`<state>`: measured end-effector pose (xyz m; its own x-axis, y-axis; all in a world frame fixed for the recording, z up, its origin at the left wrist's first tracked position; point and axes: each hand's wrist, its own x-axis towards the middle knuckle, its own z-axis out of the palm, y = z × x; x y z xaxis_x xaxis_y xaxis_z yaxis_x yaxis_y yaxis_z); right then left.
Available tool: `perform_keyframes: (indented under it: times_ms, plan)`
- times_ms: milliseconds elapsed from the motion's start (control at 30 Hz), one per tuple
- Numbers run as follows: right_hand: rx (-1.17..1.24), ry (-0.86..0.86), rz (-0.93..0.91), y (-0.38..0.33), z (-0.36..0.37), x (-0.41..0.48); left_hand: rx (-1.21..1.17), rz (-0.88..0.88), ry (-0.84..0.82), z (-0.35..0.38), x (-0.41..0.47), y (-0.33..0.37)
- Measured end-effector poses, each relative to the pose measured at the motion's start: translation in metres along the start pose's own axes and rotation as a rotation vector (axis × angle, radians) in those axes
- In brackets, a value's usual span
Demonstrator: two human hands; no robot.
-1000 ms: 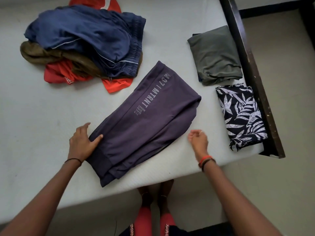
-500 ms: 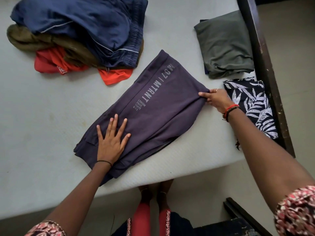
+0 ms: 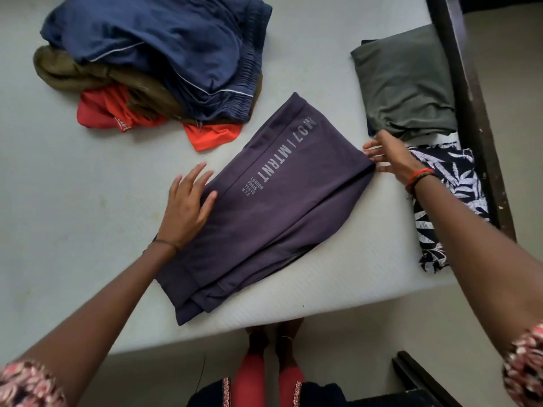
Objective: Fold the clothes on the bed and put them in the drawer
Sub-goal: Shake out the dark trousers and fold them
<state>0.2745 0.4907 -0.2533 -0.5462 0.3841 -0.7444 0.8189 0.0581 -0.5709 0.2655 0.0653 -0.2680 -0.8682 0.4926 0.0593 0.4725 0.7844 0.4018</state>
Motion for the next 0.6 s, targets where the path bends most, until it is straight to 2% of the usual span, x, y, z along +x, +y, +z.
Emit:
perform_keyframes:
  times_ms: [67, 167, 333, 433, 500, 600]
  plan:
    - [-0.160, -0.082, -0.037, 0.001, -0.006, 0.008, 0.025, 0.143, -0.031, 0.003, 0.048, 0.006]
    - [-0.359, -0.103, -0.096, 0.001, -0.009, 0.015, 0.113, 0.353, -0.186, 0.006, 0.128, 0.027]
    - [-0.210, -0.336, -0.035, 0.003, -0.015, 0.012, 0.318, 0.594, -0.483, 0.019, 0.227, 0.094]
    - [-0.061, -0.391, -0.078, 0.007, -0.009, 0.007, 0.520, 0.774, -0.653, 0.035, 0.254, 0.128]
    - [0.053, -0.420, -0.073, 0.010, -0.006, 0.001, 0.615, 0.796, -0.756, 0.046, 0.262, 0.141]
    - [0.104, -0.446, -0.103, 0.013, -0.007, -0.012, 0.648, 0.796, -0.771, 0.049, 0.269, 0.152]
